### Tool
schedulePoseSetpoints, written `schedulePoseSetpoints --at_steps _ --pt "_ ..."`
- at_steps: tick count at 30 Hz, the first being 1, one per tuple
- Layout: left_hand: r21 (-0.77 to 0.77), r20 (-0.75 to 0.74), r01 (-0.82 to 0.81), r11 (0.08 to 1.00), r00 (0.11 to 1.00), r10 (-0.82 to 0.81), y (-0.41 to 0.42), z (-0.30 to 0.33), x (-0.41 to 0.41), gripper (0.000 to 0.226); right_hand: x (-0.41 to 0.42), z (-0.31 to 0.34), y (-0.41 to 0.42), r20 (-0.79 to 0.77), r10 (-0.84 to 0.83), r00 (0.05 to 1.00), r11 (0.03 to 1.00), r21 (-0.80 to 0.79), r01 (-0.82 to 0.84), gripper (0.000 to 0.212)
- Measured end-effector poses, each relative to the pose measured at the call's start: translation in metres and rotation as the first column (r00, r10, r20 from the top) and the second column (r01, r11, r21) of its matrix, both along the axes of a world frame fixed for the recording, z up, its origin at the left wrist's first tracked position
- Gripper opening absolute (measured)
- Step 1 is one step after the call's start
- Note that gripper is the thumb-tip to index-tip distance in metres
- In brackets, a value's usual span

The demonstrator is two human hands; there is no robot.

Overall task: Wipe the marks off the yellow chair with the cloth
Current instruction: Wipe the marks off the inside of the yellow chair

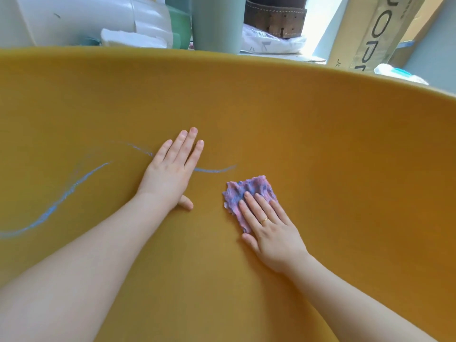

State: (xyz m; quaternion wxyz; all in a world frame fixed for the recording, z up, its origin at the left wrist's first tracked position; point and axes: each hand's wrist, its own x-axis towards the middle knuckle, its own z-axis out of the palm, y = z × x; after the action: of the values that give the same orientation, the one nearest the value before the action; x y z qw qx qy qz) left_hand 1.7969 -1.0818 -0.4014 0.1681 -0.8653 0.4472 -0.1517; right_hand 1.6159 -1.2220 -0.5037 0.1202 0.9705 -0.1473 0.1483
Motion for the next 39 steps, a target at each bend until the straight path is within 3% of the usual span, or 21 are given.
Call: schedulePoseSetpoints --at_steps 3,7,11,14,22,25,28,30,32,34,39 --pt "-0.019 0.001 0.031 0.999 1.000 -0.031 0.001 -0.002 0.004 0.136 0.017 -0.001 0.002 0.050 -0.051 0.997 0.999 0.018 0.050 0.065" --pt "-0.040 -0.012 0.047 0.998 0.999 -0.048 0.000 -0.006 0.008 0.133 0.051 0.013 -0.003 0.235 -0.103 0.967 0.994 -0.016 0.109 0.063" --pt "-0.041 -0.042 0.054 0.998 0.998 -0.056 0.000 -0.008 0.010 0.132 0.093 0.069 -0.036 0.420 -0.156 0.894 0.971 -0.101 0.217 0.062" --pt "-0.036 -0.045 0.058 0.998 0.997 -0.059 0.000 -0.009 0.013 0.135 0.111 0.113 -0.065 0.499 -0.090 0.862 0.969 -0.156 0.192 0.062" --pt "-0.061 -0.087 0.049 0.997 0.995 -0.054 0.000 -0.007 0.010 0.134 0.093 0.087 -0.050 0.348 0.018 0.937 0.993 -0.112 0.022 0.062" --pt "-0.068 -0.080 0.040 0.997 0.996 -0.045 0.000 -0.005 0.006 0.131 0.075 0.070 -0.030 0.271 0.052 0.961 0.999 -0.013 -0.050 0.062" --pt "-0.056 -0.085 0.026 0.998 0.996 -0.030 -0.001 -0.002 0.003 0.132 0.059 0.066 -0.026 0.277 0.095 0.956 0.995 -0.017 -0.094 0.046" --pt "-0.048 -0.080 0.022 0.999 0.997 -0.025 -0.001 -0.003 0.002 0.132 0.055 0.080 -0.034 0.393 -0.010 0.919 0.999 -0.024 0.022 0.042" --pt "-0.043 -0.069 0.021 0.999 0.997 -0.023 -0.001 -0.003 0.002 0.134 0.052 0.099 -0.039 0.474 -0.213 0.854 0.976 0.136 0.168 0.045" --pt "-0.034 -0.061 0.011 0.999 0.998 -0.013 -0.002 -0.003 0.001 0.136 0.052 0.106 -0.039 0.402 -0.402 0.823 0.905 0.311 0.290 0.043" --pt "-0.016 -0.038 -0.032 0.999 0.999 0.032 -0.003 -0.002 -0.003 0.135 0.046 0.084 -0.020 0.158 -0.519 0.840 0.838 0.288 0.463 0.024"
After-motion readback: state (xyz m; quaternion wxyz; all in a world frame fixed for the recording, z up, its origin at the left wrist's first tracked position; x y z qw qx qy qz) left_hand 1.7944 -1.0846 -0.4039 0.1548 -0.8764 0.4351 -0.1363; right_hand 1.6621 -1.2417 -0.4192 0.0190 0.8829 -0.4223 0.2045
